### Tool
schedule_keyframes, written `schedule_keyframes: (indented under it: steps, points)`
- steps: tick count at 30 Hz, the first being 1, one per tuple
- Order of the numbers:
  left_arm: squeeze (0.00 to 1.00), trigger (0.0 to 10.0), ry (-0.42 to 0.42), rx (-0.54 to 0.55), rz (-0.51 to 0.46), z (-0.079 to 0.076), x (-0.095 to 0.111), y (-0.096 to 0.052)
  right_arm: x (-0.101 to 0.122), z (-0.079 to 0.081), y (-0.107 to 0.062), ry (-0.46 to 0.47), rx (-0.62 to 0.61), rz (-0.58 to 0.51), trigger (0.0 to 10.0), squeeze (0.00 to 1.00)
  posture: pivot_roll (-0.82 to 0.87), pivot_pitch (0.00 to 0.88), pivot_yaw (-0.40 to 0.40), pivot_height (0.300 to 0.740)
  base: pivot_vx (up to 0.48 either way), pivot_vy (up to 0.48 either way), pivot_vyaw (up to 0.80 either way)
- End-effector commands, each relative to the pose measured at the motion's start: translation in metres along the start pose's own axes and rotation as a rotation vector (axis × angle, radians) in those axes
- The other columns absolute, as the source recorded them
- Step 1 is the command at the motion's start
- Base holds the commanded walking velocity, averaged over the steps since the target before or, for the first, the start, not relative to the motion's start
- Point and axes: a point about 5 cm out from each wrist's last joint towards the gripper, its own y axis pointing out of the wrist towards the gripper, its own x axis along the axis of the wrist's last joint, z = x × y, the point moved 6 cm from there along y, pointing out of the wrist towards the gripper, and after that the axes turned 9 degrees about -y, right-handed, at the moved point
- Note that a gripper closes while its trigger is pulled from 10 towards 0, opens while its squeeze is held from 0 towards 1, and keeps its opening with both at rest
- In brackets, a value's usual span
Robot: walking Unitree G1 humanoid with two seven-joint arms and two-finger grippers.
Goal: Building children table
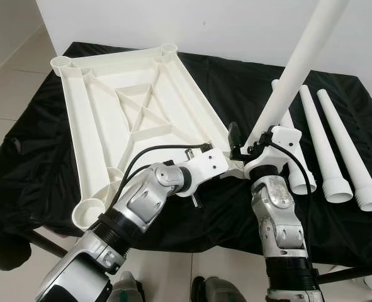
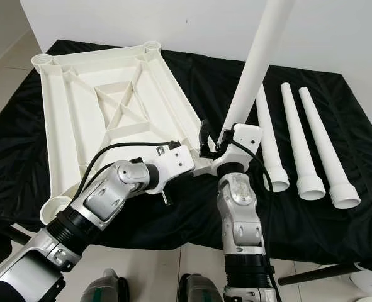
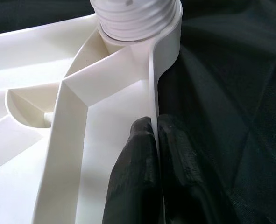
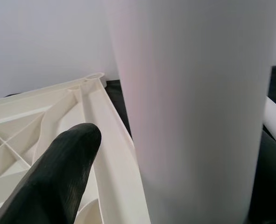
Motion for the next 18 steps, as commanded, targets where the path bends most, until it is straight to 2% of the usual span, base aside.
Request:
schedule_keyframes:
  steps: [1,2,9,14,17,18]
  points:
    - [0.0,10.0,0.015,0.031,0.006,0.002,-0.001,0.001,-0.004,-0.001,0.001,0.012,0.023,0.01,10.0,0.2,-0.04,0.003,-0.056,0.74,0.0,0.0,0.0]
    - [0.0,10.0,0.014,0.032,0.005,0.003,-0.001,0.001,-0.005,-0.003,0.002,0.009,0.058,0.011,10.0,0.0,-0.04,0.005,-0.057,0.74,0.0,0.0,0.0]
    - [0.0,10.0,0.012,0.033,0.005,0.002,-0.001,0.001,-0.008,-0.008,0.003,-0.024,0.135,0.024,10.0,0.0,-0.04,0.013,-0.056,0.74,0.0,0.0,0.0]
    - [0.0,10.0,0.009,0.027,0.005,0.0,-0.001,0.001,-0.01,-0.014,0.004,-0.06,0.253,0.025,10.0,0.0,-0.04,0.026,-0.049,0.74,0.0,0.0,0.0]
    - [0.0,10.0,-0.019,0.019,-0.005,0.0,0.001,0.001,-0.012,-0.018,0.005,-0.094,0.274,0.035,10.0,0.0,-0.04,0.031,-0.048,0.74,0.0,0.0,0.0]
    - [1.0,10.0,-0.019,0.016,-0.009,-0.001,0.002,0.001,-0.013,-0.019,0.005,-0.095,0.277,0.037,10.0,0.0,-0.04,0.031,-0.048,0.74,0.0,0.0,0.0]
